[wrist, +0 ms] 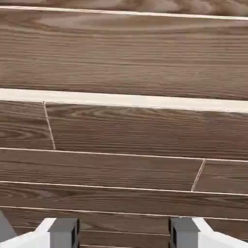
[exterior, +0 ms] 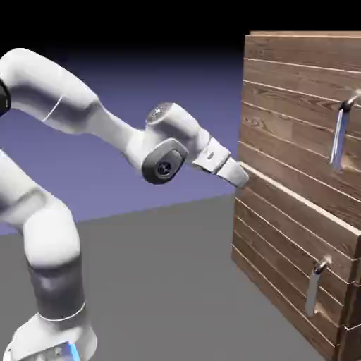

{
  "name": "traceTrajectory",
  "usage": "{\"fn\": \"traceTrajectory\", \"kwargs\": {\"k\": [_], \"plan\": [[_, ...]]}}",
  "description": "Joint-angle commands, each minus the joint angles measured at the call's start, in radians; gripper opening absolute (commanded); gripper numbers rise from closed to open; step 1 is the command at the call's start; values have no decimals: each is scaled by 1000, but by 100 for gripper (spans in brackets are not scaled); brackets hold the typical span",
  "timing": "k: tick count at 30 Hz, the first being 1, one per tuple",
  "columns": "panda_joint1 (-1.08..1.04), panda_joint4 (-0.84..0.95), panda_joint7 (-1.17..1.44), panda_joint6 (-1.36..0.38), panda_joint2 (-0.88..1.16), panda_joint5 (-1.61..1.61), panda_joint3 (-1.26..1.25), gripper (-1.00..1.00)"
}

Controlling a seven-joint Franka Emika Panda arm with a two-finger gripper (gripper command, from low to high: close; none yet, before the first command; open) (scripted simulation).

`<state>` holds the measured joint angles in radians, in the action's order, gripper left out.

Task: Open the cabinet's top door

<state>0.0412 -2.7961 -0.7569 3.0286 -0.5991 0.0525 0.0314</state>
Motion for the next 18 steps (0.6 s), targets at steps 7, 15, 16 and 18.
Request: {"fn": "traceTrajectory", "kwargs": {"k": [7, 15, 16, 18], "plan": [[169, 81, -92, -48, -169, 304, 183, 0], [363, 173, -198, -104, -362, 652, 391, 0], [387, 184, -211, -111, -386, 696, 417, 0], [436, 207, -238, -125, -434, 783, 469, 0]]}}
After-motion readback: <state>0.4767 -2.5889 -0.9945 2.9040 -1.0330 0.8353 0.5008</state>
